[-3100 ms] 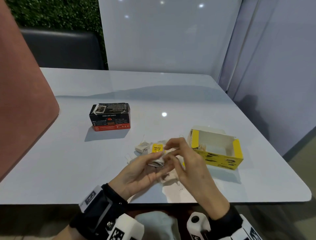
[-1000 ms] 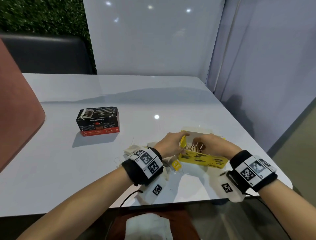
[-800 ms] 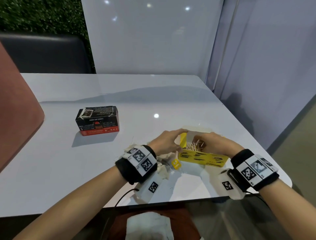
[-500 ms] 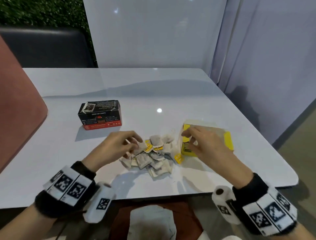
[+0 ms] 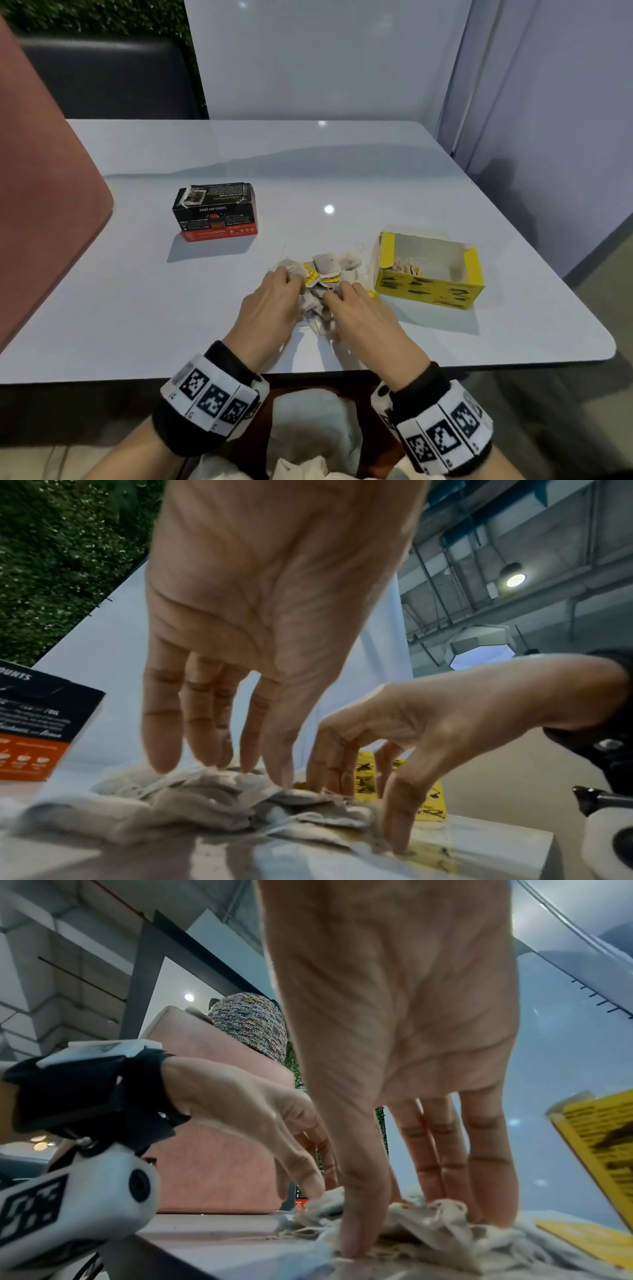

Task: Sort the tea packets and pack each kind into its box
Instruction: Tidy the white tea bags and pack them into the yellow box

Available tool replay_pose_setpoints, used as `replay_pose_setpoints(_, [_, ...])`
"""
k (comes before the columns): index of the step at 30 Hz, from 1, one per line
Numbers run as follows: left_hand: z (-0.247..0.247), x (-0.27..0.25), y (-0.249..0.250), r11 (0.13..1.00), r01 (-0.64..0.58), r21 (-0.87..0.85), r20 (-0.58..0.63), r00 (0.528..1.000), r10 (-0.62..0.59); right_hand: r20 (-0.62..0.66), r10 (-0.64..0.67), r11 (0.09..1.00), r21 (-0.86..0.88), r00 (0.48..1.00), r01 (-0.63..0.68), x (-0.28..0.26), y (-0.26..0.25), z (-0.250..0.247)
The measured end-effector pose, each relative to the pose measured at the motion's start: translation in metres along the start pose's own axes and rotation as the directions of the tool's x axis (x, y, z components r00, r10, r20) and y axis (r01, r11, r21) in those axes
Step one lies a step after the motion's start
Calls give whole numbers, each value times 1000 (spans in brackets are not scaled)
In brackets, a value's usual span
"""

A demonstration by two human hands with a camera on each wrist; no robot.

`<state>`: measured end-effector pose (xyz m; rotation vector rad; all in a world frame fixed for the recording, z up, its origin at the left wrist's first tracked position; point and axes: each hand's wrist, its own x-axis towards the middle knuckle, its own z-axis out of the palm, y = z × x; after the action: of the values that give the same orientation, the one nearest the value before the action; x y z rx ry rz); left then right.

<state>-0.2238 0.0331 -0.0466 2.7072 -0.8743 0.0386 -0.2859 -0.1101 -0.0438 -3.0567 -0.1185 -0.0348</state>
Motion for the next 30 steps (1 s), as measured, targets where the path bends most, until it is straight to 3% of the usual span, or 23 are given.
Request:
replay_pose_setpoints(5, [12,-3,10,993,33,116,-23,999,-31,-49,15,999,39,999,-14,2,-3,4])
replay_pose_setpoints(7, [14,-2,10,991,46,129,-48,998,-40,-95,12,1000,-26,995,-15,2,-3,2])
replay_pose_setpoints(11, [13,0,8,993,66,102,-50,997,-62,-62,20,998,54,998,-17,3,3,0])
replay_pose_setpoints(13, [10,-1,3,998,60,25,-60,996,-58,-101,55,997,66,993,-49,3,10,2])
replay_pose_setpoints(16, [2,-4,-16,959,87,-269,-119,985,-123,-155,145,960,260,977,-101,5,23,5])
replay_pose_setpoints(18, [-5,-11,-29,801,199,-564,-60,958,-280,-194,196,900,424,961,-98,5,33,6])
replay_pose_setpoints(20, [-14,-25,-35,509,281,-814,91,927,-365,-235,237,820,569,943,-64,6,39,2])
replay_pose_setpoints(22, [-17,-39,-33,202,297,-933,227,923,-310,-223,275,741,669,935,-58,7,41,0])
replay_pose_setpoints(23, [-15,-45,-32,111,298,-948,258,925,-277,-213,294,709,703,932,-63,8,41,0])
replay_pose_setpoints(27, [-5,-55,-24,-132,297,-946,319,926,-200,-215,397,616,783,892,-85,13,35,7])
replay_pose_setpoints(29, [0,-54,-21,-187,318,-929,347,925,-154,-143,446,453,888,884,-85,12,31,9])
replay_pose_setpoints(30, [1,-53,-20,-202,326,-924,355,926,-130,-83,457,316,946,886,-75,10,29,8])
